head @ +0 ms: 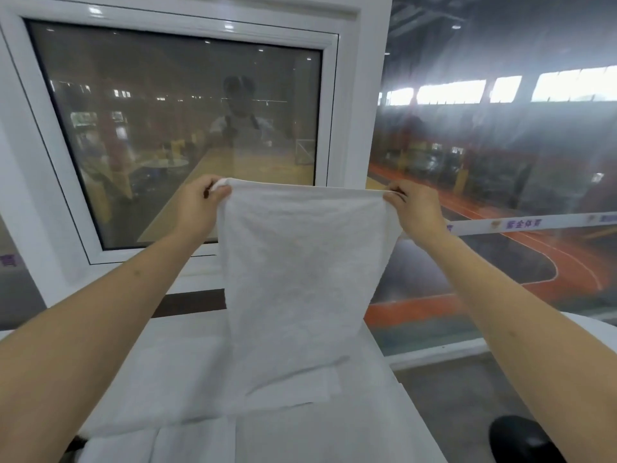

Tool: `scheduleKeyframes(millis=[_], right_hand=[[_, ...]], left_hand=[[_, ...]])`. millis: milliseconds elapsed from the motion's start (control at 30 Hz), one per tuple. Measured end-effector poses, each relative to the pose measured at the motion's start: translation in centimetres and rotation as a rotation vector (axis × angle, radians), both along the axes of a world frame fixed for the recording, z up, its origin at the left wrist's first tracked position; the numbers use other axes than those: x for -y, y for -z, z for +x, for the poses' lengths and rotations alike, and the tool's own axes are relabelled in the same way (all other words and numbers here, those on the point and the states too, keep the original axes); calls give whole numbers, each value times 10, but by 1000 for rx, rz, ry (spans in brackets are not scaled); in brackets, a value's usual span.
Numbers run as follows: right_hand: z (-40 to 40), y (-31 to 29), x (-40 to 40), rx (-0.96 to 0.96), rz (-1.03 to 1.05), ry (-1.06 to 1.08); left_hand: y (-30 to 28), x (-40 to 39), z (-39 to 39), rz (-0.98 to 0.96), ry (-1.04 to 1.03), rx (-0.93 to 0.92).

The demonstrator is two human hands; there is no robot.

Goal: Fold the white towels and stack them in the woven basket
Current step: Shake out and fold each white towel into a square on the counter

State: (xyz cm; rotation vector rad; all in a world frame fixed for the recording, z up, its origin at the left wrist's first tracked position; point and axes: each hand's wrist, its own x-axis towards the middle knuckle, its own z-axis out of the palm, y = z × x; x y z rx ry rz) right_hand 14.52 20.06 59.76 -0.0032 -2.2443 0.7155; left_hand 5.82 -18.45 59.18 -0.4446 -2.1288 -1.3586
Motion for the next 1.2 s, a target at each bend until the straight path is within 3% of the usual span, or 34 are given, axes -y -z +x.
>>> scheduleKeyframes(millis=[267,833,1200], right_hand=[[91,58,-17,131,-23,22],[359,300,-65,615,-155,-184],[430,342,-83,697,-238,-237]], left_hand=[[66,-4,76,-79,86,97],[296,-29,367,-127,89,504],[355,-40,473,-70,-25,666]])
